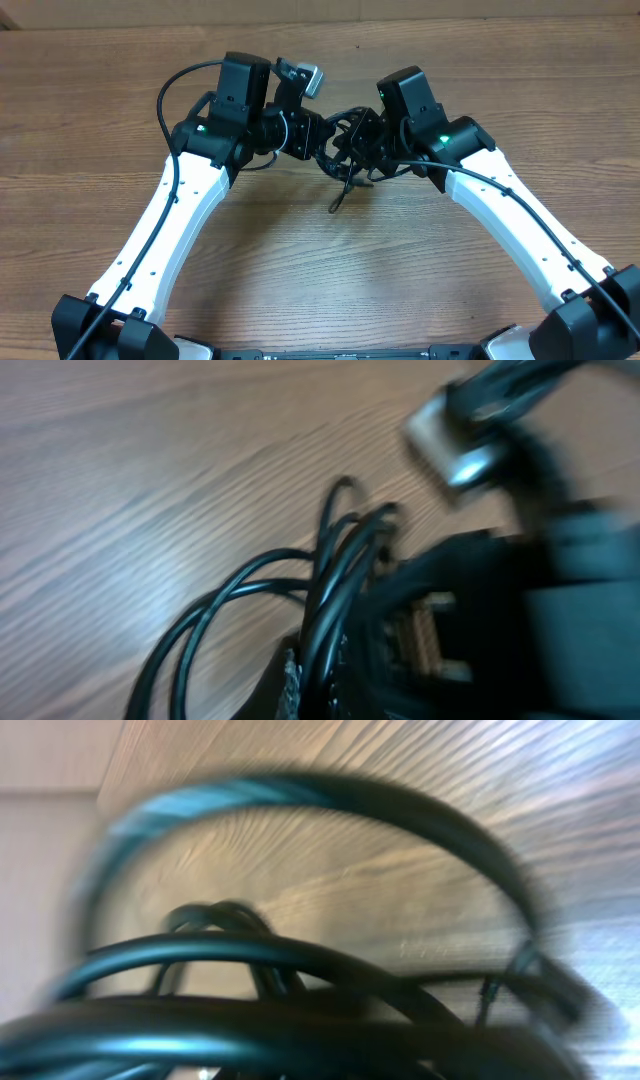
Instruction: Untangle cables
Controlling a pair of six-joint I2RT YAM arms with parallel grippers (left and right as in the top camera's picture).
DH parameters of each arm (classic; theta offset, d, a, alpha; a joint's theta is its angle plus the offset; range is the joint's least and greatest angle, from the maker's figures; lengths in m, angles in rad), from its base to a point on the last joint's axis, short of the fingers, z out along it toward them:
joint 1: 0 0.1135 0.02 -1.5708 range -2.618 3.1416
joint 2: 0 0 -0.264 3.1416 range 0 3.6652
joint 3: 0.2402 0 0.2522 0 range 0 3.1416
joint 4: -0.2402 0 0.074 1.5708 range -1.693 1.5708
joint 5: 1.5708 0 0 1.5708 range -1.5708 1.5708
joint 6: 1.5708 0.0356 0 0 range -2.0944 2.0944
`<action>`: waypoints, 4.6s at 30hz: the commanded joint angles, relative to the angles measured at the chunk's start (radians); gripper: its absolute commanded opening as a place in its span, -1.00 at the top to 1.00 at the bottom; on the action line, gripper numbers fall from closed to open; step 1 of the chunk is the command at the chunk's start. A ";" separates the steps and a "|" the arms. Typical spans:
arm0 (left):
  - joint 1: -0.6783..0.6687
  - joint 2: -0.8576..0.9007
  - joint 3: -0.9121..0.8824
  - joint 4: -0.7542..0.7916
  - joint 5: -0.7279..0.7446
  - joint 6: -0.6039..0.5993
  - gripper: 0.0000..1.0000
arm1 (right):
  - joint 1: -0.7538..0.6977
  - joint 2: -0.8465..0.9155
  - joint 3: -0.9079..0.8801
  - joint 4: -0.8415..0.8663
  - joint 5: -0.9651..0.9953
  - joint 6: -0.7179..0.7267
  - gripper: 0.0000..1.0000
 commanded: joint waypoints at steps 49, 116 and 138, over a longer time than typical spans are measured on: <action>-0.007 -0.018 0.027 -0.229 -0.532 -1.880 0.91 | 0.177 -0.174 -0.184 -0.035 0.303 -0.217 -1.00; 0.113 -0.018 0.027 -0.197 -0.320 -1.742 0.92 | 0.095 -0.180 -0.312 0.567 -0.126 -0.709 0.93; 0.112 -0.018 0.027 -0.021 -0.608 -0.332 0.92 | -0.673 -0.266 -0.312 0.427 -0.634 -0.668 0.93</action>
